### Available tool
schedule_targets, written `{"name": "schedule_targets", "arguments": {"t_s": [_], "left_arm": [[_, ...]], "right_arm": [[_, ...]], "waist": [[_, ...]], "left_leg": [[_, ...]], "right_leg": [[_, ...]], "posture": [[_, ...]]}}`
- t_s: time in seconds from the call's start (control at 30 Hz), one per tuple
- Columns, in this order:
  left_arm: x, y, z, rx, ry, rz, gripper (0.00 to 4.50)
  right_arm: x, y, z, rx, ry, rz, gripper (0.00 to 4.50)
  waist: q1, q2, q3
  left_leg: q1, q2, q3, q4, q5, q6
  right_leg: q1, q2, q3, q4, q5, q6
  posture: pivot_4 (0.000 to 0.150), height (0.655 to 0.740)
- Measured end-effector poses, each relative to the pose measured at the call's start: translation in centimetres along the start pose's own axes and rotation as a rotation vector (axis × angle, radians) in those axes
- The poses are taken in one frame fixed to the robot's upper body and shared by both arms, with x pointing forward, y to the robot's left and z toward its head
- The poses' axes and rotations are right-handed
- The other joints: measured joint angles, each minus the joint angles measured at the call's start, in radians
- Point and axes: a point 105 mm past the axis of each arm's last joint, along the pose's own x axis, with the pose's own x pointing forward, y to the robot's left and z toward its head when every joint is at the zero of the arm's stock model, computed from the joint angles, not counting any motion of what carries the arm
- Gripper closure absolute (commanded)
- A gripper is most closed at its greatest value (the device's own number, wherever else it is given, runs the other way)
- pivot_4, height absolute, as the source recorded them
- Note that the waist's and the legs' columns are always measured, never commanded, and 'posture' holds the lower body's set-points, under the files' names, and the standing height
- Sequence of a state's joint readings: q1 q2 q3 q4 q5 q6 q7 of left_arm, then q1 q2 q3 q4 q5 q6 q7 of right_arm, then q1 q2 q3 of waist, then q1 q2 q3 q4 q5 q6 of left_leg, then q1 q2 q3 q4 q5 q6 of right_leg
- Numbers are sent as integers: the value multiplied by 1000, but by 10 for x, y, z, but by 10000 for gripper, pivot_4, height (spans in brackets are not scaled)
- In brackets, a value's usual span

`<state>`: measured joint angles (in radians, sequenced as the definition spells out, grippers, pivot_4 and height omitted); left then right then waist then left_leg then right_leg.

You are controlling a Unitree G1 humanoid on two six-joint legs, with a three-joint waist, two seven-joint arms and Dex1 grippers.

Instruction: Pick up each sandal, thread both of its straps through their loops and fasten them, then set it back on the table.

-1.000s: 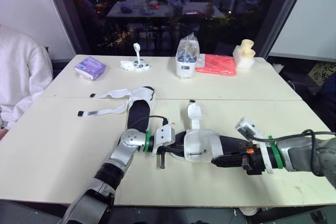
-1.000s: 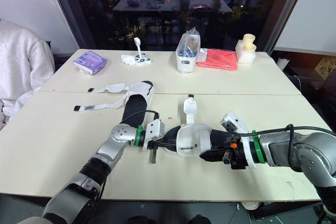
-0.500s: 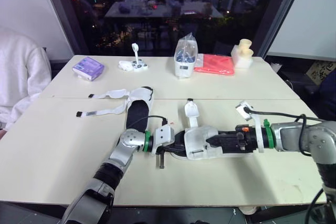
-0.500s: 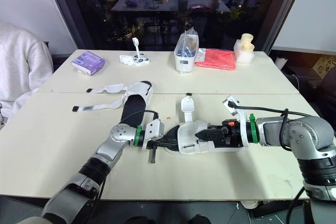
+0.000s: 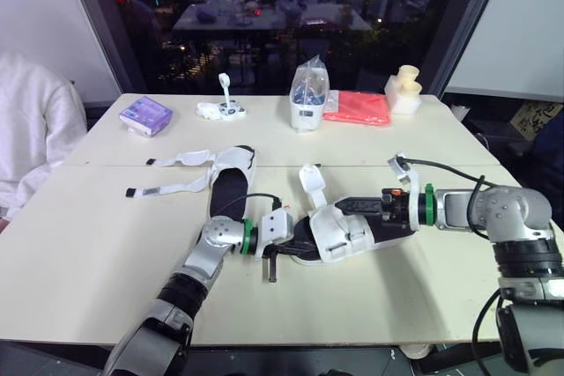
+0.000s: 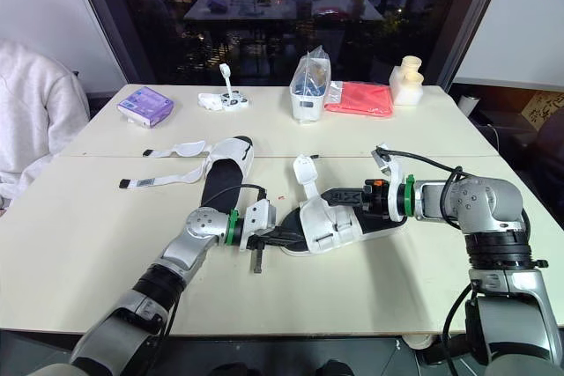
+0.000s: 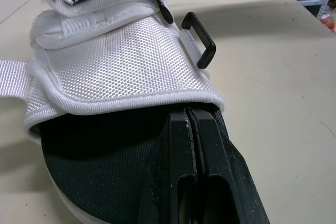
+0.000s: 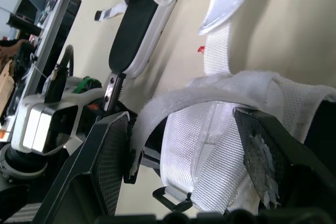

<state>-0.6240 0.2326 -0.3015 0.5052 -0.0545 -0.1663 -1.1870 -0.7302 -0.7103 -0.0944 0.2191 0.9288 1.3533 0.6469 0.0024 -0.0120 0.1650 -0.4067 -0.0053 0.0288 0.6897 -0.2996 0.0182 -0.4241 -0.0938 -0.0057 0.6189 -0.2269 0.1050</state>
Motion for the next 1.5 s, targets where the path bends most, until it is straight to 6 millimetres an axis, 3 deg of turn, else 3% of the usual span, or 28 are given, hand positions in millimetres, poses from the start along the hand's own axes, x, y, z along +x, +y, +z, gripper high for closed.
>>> {"name": "schedule_targets", "arguments": {"t_s": [0.33,0.87,1.0,1.27,1.37,1.5], "left_arm": [[-1,0,0,3,5,2,45000],[-1,1,-1,-1,3,4,45000],[0,1,0,0,2,7,45000],[0,1,0,1,1,7,45000],[0,0,1,4,-1,6,45000],[-1,0,0,5,2,7,45000]], "right_arm": [[-7,10,11,64,-8,72,10809],[-28,32,36,4,-39,143,10809],[-29,25,55,9,-115,96,10809],[-17,6,68,-3,-195,-3,10809],[-15,4,63,-146,-163,-50,10809],[-5,-11,31,-410,16,-119,10809]], "waist": [[-15,0,0],[-15,0,0],[-15,0,0],[-15,1,0],[-14,1,0],[-15,1,0]], "left_leg": [[-1,0,0,0,0,0],[-1,0,2,-5,0,0],[-1,0,2,-6,0,0],[-2,0,3,-7,0,0],[-2,0,3,-7,0,0],[-2,-1,4,-7,0,0]], "right_leg": [[-1,-1,0,0,0,0],[-4,-3,0,-3,0,0],[-5,-3,0,-3,0,0],[-6,-3,0,-3,0,0],[-6,-3,-1,-4,1,0],[-6,-3,-1,-4,1,1]], "posture": [[1500,7400],[1500,7400],[1500,7400],[1500,7400],[1500,7400],[1500,7400]]}}
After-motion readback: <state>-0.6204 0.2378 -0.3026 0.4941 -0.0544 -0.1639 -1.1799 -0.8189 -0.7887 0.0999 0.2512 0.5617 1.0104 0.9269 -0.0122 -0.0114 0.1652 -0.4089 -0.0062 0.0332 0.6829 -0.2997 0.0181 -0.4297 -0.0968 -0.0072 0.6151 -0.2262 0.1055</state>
